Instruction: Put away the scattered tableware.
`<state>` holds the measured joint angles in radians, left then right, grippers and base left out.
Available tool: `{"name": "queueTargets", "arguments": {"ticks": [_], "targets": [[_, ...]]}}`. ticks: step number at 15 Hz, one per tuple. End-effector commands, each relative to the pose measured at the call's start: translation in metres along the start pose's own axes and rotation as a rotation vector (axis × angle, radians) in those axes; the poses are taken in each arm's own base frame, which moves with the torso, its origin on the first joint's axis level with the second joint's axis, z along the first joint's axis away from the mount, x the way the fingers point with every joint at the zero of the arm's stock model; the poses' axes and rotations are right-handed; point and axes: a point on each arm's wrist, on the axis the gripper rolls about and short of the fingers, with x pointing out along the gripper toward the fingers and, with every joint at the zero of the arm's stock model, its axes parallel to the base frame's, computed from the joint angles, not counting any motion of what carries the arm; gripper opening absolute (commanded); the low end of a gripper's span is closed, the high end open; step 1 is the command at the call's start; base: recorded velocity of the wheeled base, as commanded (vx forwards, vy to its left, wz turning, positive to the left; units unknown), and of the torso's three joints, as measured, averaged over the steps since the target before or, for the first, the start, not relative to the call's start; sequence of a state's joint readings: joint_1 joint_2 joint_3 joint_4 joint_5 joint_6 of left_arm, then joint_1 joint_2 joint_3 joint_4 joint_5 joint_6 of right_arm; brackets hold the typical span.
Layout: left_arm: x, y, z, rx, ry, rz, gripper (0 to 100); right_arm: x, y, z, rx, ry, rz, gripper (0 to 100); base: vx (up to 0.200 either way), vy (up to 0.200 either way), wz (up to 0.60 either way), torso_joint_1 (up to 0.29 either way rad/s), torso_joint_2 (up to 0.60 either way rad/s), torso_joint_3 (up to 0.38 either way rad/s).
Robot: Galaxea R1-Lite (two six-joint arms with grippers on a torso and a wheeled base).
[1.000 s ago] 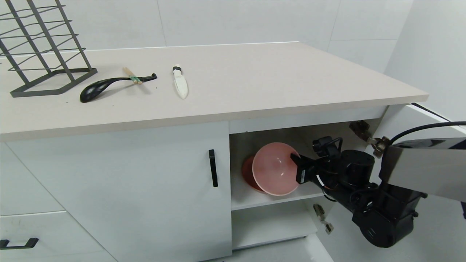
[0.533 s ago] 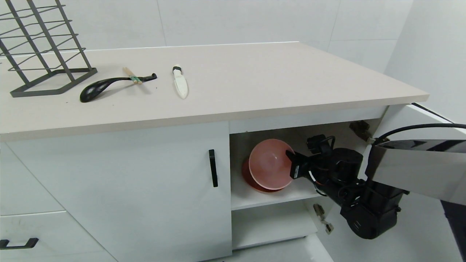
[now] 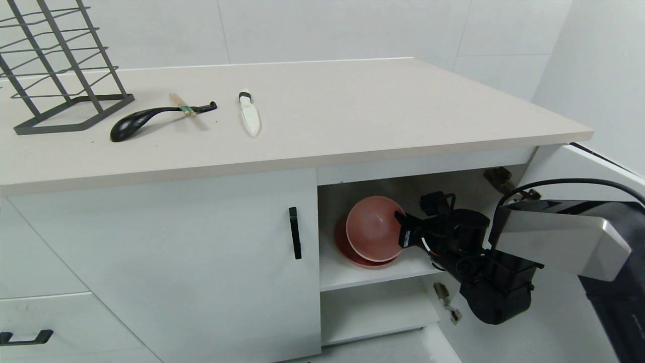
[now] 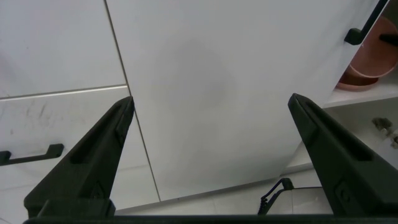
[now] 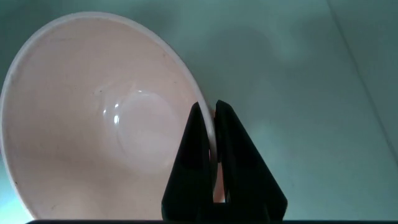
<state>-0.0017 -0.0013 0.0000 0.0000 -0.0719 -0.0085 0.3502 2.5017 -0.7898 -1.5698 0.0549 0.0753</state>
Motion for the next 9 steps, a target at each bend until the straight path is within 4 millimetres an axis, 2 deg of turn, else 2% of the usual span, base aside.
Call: {"name": "queueTargets", "arguments": {"ticks": [1, 9], "targets": [[0.0001, 0.0000, -0.0001, -0.001, 0.003, 0.000, 100, 0.0009, -0.0007, -0.0068, 0.001, 0.016, -0.001, 0, 0.000, 0.000, 0.00, 0.000, 0.00, 0.000], [0.0001, 0.0000, 0.0000, -0.001, 0.001, 0.000, 100, 0.0024, 0.0001, -0.0107, -0.007, 0.022, 0.001, 0, 0.000, 0.000, 0.00, 0.000, 0.00, 0.000]]}}
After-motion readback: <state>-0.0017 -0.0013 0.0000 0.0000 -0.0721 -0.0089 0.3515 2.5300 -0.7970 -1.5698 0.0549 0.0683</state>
